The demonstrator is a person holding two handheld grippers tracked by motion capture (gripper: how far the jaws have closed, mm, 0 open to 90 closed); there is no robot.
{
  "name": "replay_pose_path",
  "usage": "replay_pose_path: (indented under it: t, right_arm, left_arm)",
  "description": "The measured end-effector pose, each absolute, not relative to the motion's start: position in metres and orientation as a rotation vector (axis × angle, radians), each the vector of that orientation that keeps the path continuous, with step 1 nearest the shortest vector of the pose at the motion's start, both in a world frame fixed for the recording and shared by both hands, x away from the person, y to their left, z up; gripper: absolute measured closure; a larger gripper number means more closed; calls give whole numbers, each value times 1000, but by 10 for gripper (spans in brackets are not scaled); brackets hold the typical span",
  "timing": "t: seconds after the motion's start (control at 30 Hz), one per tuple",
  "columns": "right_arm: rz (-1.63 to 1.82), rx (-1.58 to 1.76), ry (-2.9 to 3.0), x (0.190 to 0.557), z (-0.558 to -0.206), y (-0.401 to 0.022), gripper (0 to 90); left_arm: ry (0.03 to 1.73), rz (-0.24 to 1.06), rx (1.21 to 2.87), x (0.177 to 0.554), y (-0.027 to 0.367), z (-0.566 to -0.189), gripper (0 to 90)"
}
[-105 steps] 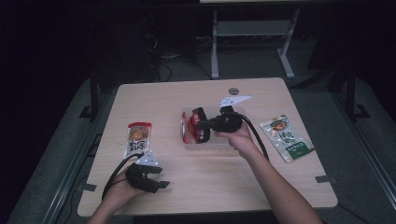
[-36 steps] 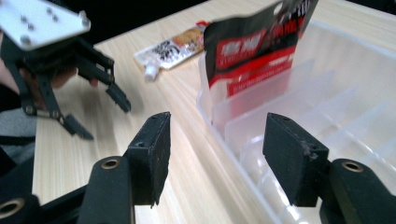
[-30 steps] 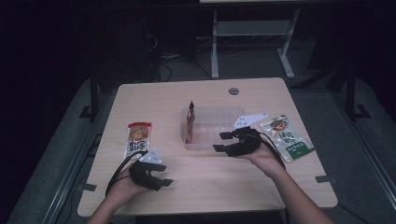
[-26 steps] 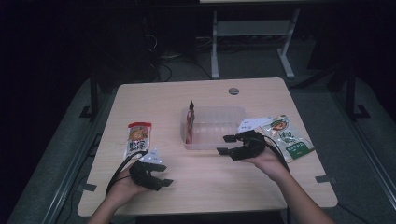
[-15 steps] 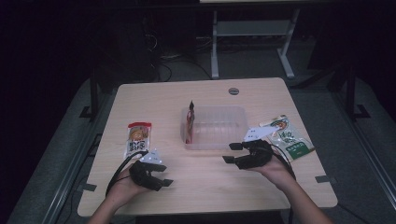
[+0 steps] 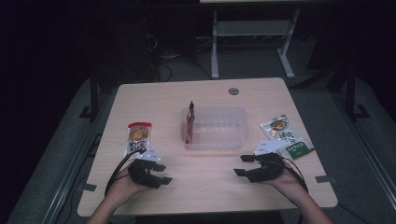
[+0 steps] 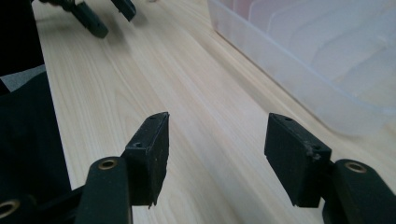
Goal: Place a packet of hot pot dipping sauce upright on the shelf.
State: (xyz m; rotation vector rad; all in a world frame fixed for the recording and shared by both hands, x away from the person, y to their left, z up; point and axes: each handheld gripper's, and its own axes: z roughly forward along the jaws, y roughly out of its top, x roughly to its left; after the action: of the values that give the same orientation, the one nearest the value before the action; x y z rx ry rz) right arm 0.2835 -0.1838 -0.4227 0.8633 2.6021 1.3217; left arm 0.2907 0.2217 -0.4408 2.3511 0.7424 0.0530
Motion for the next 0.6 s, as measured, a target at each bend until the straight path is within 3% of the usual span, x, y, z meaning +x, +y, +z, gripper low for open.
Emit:
replay_pose_path:
  t: [0.07,0.4,0.47,0.6]
  right_arm:
    - [1317,884,2610,282,-426,-186,397]
    - [1305,887,2617,283,-430,-184,393]
    - [1305,891,2617,284,-430,-184,391]
    - [1309,894,2617,283,-429,-183,388]
  left_arm:
    - [757,61,2348,292,224,-437,472]
    - [804,131,2394,310,235,-416,845]
    - [833,155,2391,316,241,-412,890]
    - [901,257,2397,334,254,-404,896]
